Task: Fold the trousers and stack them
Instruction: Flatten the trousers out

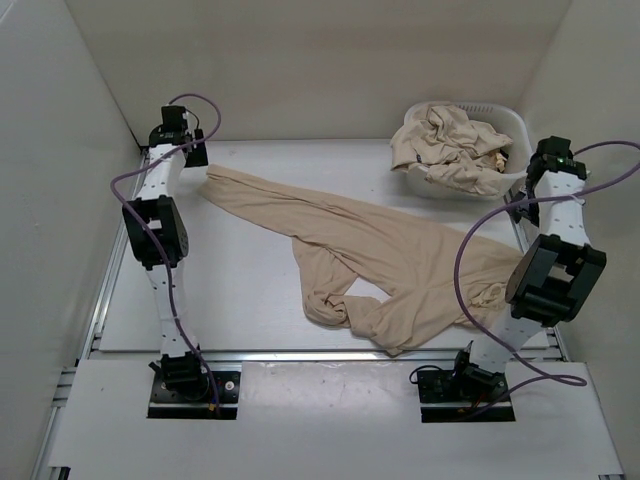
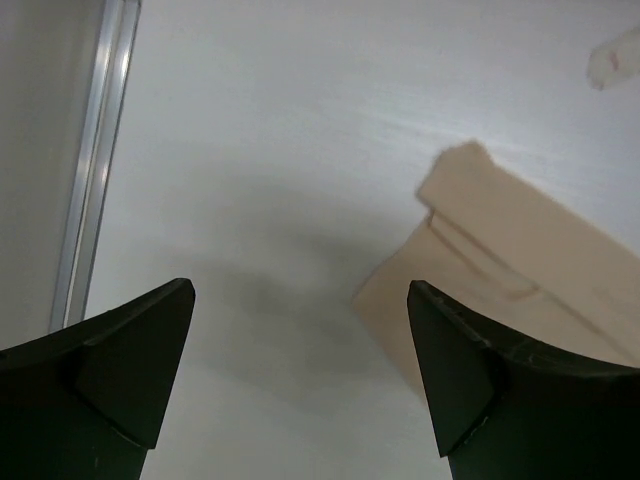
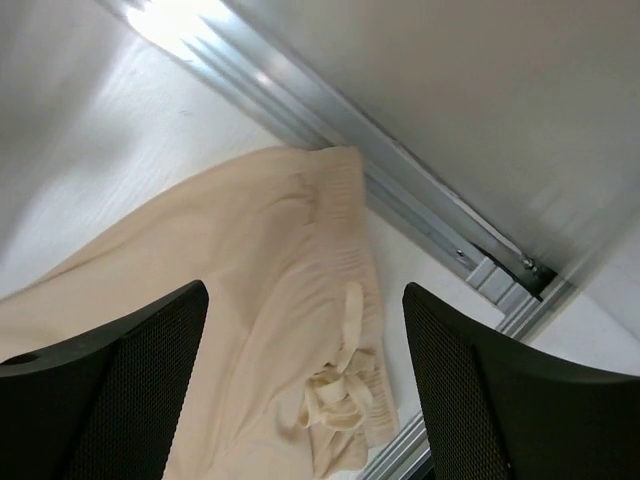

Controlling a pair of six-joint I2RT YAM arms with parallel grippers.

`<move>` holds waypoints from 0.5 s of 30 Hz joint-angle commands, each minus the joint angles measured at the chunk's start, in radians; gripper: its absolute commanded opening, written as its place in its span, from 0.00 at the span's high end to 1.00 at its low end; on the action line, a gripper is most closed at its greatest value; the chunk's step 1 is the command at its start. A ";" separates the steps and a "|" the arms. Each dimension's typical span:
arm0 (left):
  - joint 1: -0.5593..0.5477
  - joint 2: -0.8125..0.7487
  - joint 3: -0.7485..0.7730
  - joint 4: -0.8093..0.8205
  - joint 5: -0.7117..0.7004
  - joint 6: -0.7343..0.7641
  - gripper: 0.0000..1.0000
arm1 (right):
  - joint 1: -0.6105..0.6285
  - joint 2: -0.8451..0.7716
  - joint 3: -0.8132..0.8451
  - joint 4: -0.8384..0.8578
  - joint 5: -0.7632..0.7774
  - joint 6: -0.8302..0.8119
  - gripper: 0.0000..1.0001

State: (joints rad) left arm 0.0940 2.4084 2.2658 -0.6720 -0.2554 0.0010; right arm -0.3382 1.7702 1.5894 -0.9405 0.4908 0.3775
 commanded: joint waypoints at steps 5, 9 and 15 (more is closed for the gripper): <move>-0.179 -0.460 -0.355 -0.150 0.218 -0.001 0.06 | 0.171 -0.139 0.008 -0.026 -0.142 -0.046 0.15; -0.417 -0.539 -0.610 -0.244 0.347 -0.001 0.13 | 0.267 -0.178 -0.032 -0.035 -0.172 -0.037 0.15; -0.528 -0.398 -0.647 -0.264 0.418 -0.001 0.14 | 0.355 -0.285 -0.173 -0.044 -0.190 0.030 0.15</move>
State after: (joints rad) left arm -0.5007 1.9362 1.6409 -0.8711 0.1116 0.0029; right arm -0.0006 1.5513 1.4738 -0.9463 0.3222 0.3710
